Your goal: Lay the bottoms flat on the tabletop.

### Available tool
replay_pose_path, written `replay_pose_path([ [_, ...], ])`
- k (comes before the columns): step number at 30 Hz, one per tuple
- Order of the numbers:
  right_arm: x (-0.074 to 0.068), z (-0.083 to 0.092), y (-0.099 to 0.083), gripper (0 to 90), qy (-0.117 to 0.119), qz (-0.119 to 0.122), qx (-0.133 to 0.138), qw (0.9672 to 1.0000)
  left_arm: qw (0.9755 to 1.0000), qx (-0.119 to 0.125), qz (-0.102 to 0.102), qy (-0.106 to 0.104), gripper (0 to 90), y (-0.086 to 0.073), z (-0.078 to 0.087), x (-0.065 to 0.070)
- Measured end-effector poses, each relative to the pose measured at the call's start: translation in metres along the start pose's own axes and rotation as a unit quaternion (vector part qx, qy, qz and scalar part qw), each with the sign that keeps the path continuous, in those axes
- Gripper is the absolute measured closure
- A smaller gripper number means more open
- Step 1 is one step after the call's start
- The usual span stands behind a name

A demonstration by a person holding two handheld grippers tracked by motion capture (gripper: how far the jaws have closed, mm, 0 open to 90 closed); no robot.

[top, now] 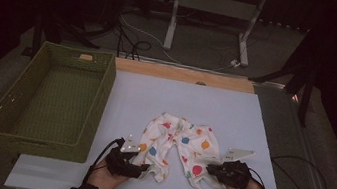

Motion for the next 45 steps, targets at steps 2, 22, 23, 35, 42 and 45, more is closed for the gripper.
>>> replay_pose_path([
  [2, -0.002, 0.002, -0.001, 84.4, 0.003, -0.002, 0.002, 1.0000, 1.0000, 0.000, 0.000, 0.000, 35.8, 0.000, 0.000, 0.000],
  [22, -0.028, -0.009, 0.000, 85.8, 0.041, 0.025, 0.001, 0.9989, 1.0000, 0.001, 0.001, -0.001, 35.2, 0.000, 0.000, 0.000],
  [23, -0.028, -0.013, 0.002, 82.1, 0.037, 0.031, 0.001, 0.9988, 1.0000, 0.001, 0.001, -0.001, 35.2, 0.000, 0.000, 0.000],
  [35, -0.031, -0.023, 0.003, 88.3, 0.016, 0.038, 0.000, 0.9992, 1.0000, 0.000, 0.002, -0.003, 34.9, 0.000, 0.000, 0.000],
  [42, -0.034, -0.017, -0.002, 89.9, 0.029, 0.031, -0.011, 0.9990, 1.0000, 0.000, 0.001, -0.002, 34.8, 0.000, 0.000, 0.000],
  [45, -0.039, -0.011, -0.007, 89.9, 0.033, 0.021, -0.016, 0.9991, 1.0000, 0.000, 0.001, -0.002, 34.8, 0.000, 0.000, 0.000],
])
Point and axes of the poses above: each handheld gripper's, and its own axes: z roughly backward along the jaws, y roughly out of its top, x roughly to its right, the point moved 8 cm from there along -z, roughly forward along the jaws, and after that the axes turned 4 degrees about -y, right-handed, at the moved point
